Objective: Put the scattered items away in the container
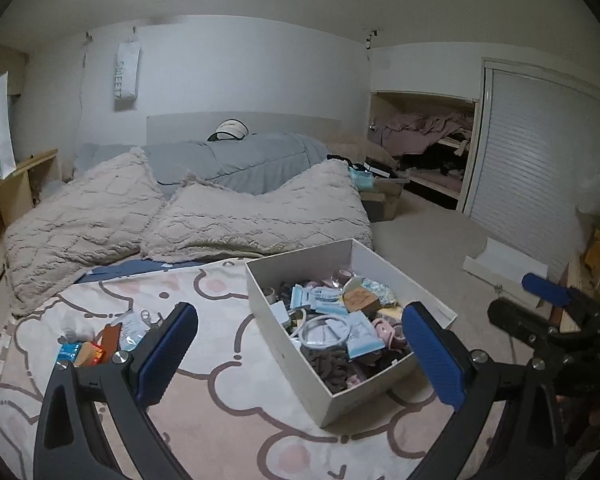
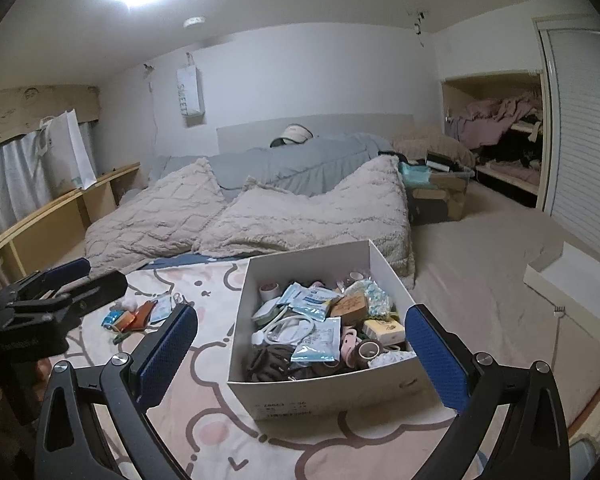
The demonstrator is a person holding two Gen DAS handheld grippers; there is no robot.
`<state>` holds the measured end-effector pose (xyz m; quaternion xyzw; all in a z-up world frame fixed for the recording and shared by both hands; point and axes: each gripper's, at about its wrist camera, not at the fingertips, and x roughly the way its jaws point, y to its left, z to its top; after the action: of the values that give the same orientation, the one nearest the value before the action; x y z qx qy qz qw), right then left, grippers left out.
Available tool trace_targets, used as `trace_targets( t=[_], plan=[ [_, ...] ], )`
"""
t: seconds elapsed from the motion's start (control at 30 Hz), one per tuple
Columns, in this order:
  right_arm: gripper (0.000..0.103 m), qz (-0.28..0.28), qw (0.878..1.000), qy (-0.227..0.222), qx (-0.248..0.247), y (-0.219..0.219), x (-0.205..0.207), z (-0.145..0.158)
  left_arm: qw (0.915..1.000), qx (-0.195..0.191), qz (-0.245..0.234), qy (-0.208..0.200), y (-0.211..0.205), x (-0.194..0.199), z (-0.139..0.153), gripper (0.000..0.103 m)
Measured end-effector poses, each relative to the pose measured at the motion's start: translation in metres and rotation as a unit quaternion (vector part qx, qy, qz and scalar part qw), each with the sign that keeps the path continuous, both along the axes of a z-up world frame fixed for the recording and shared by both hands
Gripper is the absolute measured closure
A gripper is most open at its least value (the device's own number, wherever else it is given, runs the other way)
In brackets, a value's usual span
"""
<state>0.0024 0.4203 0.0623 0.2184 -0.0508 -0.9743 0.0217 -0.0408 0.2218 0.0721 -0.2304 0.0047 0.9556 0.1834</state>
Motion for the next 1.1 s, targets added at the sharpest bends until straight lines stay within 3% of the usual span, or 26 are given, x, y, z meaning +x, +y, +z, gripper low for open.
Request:
trace_targets(
  t=[0.17, 0.33, 1.1],
  plan=[
    [0.0, 0.001, 1.0, 0.011, 0.014, -0.006, 0.01, -0.007, 0.9997, -0.02, 0.007, 0.009, 0.0, 0.011, -0.011, 0.0],
    [0.0, 0.002, 0.999, 0.011, 0.03, -0.013, 0.016, -0.015, 0.9997, -0.015, 0.015, 0.008, -0.008, 0.018, -0.017, 0.0],
    [0.0, -0.009, 0.999, -0.023, 0.024, -0.009, 0.033, -0.044, 0.9996, -0.021, -0.005, -0.017, -0.013, 0.041, -0.041, 0.0]
  ],
)
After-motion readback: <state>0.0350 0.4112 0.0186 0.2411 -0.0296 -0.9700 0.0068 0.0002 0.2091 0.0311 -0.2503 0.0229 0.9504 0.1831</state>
